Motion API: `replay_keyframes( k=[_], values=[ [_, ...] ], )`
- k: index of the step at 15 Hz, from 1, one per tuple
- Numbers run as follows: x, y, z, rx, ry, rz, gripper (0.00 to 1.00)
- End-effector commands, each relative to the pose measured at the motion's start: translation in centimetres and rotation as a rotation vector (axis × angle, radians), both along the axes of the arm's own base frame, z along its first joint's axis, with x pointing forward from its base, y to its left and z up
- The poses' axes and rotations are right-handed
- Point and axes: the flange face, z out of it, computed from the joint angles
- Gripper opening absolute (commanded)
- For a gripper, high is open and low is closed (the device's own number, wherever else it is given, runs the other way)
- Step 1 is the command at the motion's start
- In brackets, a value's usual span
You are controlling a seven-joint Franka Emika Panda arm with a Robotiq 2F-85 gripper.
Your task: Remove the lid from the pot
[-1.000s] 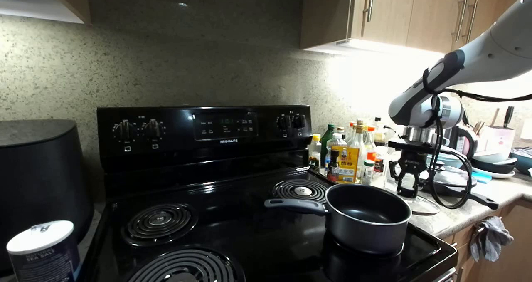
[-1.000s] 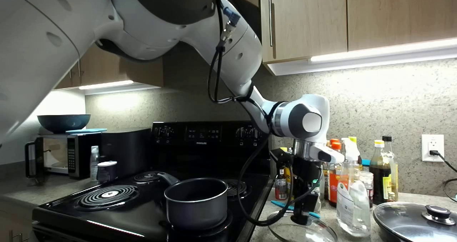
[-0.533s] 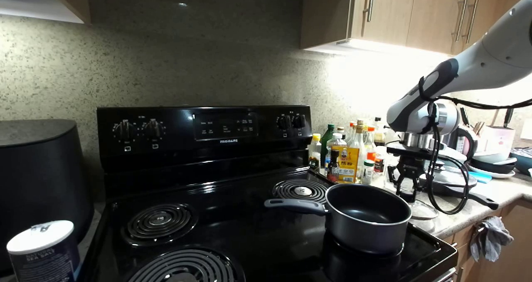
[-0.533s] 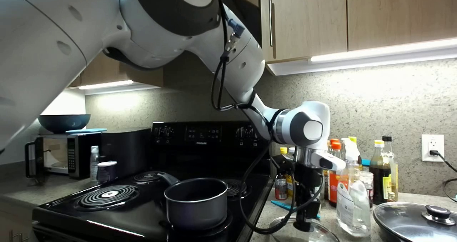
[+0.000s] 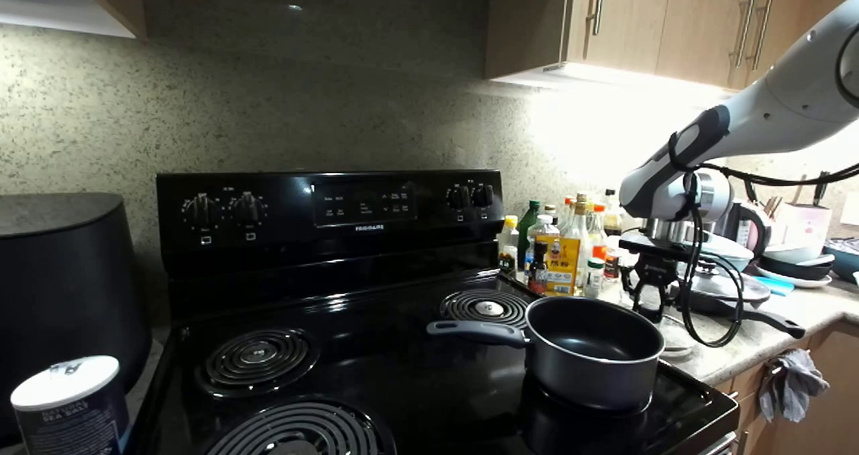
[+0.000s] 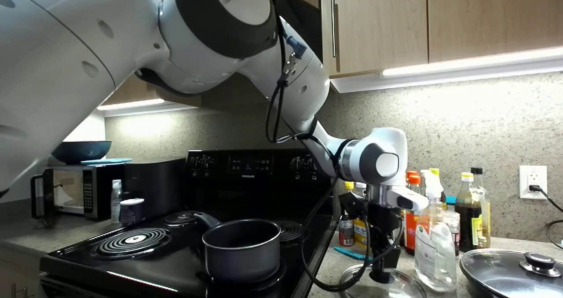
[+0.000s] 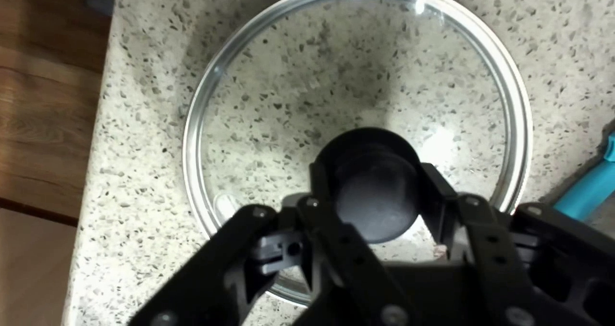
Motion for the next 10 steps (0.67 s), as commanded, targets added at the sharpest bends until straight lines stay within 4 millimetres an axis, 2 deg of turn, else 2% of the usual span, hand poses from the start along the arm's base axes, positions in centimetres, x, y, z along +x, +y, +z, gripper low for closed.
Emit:
replay_keyframes(
  k=[1,2,6,10],
  values=[
    [0.1,-0.5,0.5,0.011,-0.018,-0.001,0.73],
    [0.1,-0.4,0.5,0.009,-0.019,0.002,0.73],
    [-0.4,-0.2,2.0,0.008,-0.023,-0.004,0.97],
    [-2.0,0.9,4.9,0.007,-0.041,0.012,1.0]
  ],
)
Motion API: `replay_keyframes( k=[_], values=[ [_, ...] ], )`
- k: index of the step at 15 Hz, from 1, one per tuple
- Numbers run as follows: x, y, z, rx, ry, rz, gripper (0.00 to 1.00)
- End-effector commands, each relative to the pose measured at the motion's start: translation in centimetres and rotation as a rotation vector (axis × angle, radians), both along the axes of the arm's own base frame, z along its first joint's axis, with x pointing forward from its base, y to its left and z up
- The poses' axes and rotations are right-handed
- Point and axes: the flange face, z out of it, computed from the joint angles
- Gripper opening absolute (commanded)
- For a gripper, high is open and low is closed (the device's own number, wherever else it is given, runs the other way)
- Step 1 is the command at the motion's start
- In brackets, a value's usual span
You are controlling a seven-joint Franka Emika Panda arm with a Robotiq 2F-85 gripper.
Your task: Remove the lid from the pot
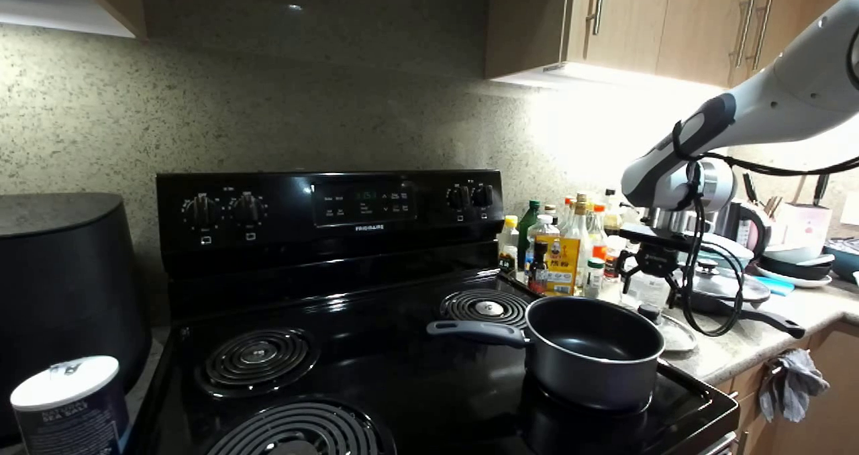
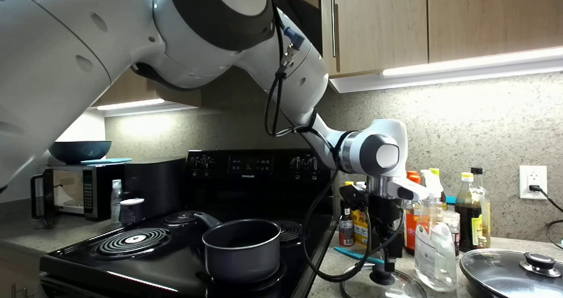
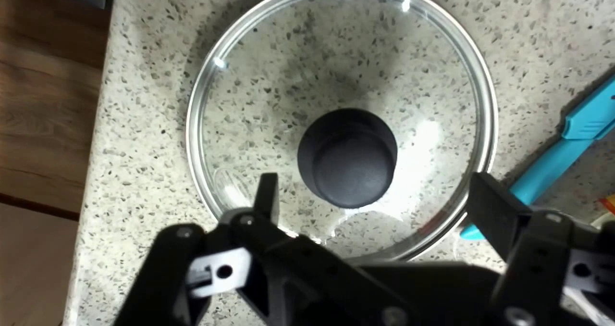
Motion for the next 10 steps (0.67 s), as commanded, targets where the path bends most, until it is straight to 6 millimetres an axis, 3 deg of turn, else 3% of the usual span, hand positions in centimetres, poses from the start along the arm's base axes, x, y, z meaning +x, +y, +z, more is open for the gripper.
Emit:
replay_keyframes(
  k=[1,4,5,7,10],
  values=[
    [-2.8,1.5,3.5,0.018,-0.011,0.02,1.0],
    [-4.6,2.3,5.5,0.022,-0.021,0.003,1.0],
    [-2.1,1.1,4.0,0.013,-0.025,0.0,1.0],
    [-3.2,1.6,5.1,0.021,-0.032,-0.002,1.0],
    [-3.7,1.8,5.4,0.026,-0.031,-0.004,1.0]
  ],
)
